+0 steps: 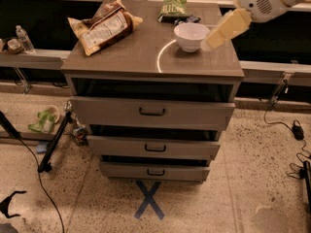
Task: Move white bowl near brown chip bag
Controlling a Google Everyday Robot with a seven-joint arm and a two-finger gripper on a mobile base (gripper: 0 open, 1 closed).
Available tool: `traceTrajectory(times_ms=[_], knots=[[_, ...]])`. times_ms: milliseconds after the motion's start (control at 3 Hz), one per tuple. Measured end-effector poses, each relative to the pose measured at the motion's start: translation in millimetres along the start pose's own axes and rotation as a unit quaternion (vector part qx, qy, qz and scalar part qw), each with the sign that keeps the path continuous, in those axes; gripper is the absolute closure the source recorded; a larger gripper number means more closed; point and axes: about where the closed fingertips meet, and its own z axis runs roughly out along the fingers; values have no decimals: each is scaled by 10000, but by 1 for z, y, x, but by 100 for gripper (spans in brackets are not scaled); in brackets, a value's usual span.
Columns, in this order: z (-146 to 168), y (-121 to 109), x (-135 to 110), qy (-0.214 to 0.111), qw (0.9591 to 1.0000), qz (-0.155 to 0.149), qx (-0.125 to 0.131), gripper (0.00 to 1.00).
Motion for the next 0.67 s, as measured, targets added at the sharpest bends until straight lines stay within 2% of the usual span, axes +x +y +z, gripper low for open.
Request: traceTrajectory(times_ms=[333, 667], knots=[[7, -8, -8, -138, 9997, 194, 87, 0], [7, -8, -8, -138, 9997, 194, 87, 0]])
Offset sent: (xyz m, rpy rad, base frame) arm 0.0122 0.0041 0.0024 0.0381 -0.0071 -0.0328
